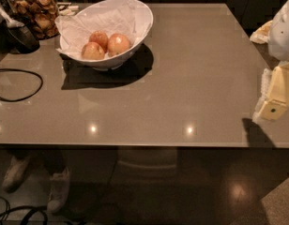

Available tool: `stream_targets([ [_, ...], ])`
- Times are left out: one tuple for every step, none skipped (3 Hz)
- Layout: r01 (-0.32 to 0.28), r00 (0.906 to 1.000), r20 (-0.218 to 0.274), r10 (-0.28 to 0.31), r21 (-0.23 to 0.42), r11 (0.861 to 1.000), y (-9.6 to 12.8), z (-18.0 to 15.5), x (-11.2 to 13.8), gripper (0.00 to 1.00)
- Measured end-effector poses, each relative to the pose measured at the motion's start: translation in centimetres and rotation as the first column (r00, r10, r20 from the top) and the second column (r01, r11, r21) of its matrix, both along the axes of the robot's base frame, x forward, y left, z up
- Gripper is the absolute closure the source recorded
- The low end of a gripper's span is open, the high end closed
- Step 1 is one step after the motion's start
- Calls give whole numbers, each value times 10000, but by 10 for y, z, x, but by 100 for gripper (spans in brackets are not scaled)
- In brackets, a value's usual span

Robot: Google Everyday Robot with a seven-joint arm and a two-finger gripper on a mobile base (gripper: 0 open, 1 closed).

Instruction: Pick apple from white bowl

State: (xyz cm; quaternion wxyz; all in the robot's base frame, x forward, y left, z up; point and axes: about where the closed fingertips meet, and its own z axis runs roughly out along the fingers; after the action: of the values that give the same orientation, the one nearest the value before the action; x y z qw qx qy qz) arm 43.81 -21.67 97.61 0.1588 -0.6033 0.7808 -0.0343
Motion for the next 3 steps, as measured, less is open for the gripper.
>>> stream_targets([
  [0,10000,0,0,0,10000,0,0,0,0],
  [257,9997,-45,-257,-50,9997,5,5,10,0],
  [567,9981,-216,-573,-252,9981,10,8,31,0],
])
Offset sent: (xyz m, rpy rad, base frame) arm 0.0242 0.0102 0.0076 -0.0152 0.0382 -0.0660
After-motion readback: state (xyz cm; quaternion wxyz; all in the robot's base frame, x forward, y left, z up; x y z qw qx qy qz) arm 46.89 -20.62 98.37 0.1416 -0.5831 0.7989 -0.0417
